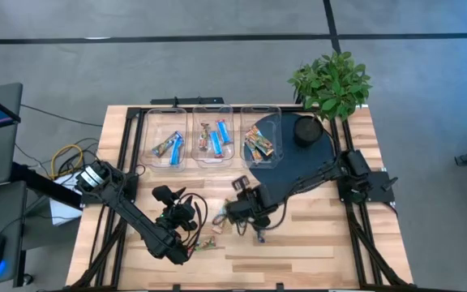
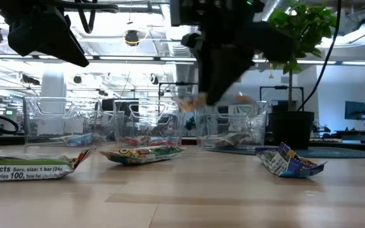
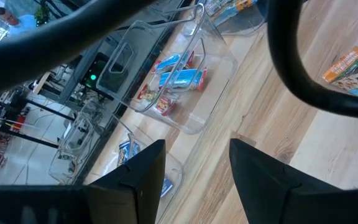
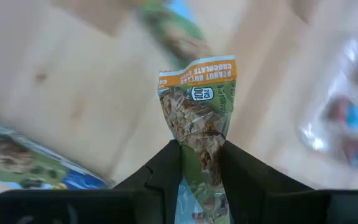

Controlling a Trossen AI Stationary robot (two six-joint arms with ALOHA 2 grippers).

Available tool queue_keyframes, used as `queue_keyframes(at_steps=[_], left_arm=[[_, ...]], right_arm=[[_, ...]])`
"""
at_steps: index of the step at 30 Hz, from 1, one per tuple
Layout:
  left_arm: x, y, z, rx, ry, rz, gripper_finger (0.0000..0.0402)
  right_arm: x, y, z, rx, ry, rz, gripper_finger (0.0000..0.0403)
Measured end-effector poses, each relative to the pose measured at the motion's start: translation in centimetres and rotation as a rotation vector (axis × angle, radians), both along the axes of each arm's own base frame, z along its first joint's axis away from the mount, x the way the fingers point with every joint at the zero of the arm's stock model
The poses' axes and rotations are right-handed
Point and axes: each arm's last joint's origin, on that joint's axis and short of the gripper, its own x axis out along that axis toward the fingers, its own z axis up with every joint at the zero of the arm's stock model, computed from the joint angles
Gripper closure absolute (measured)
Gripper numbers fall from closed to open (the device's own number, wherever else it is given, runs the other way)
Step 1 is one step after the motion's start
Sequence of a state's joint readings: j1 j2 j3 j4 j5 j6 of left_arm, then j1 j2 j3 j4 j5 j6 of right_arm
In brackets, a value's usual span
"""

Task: Pick and place Granola Bars by type
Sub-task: Put the orange chocolate chip into the right transparent bin

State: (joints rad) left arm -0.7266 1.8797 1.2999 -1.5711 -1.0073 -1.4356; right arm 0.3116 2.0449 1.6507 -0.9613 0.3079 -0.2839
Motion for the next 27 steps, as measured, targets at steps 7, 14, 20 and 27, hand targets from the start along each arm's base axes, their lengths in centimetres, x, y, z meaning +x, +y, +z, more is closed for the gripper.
queue_keyframes(at_steps=[7, 14, 20, 27], left_arm=[[0.0, 0.0, 0.0, -0.005, 0.006, 0.004, 0.0228], [0.0, 0.0, 0.0, -0.005, 0.007, 0.004, 0.0228], [0.0, 0.0, 0.0, -0.003, 0.013, 0.002, 0.0228], [0.0, 0.0, 0.0, -0.004, 0.014, 0.002, 0.0228]], right_arm=[[0.5, -1.9, 2.8, -0.019, 0.004, -0.115, 0.0305], [0.7, -5.6, 5.6, -0.078, 0.013, -0.244, 0.0305], [0.4, -9.8, 8.3, -0.065, -0.014, -0.375, 0.0305], [-0.3, -17.0, 9.8, -0.03, -0.096, -0.64, 0.0305]])
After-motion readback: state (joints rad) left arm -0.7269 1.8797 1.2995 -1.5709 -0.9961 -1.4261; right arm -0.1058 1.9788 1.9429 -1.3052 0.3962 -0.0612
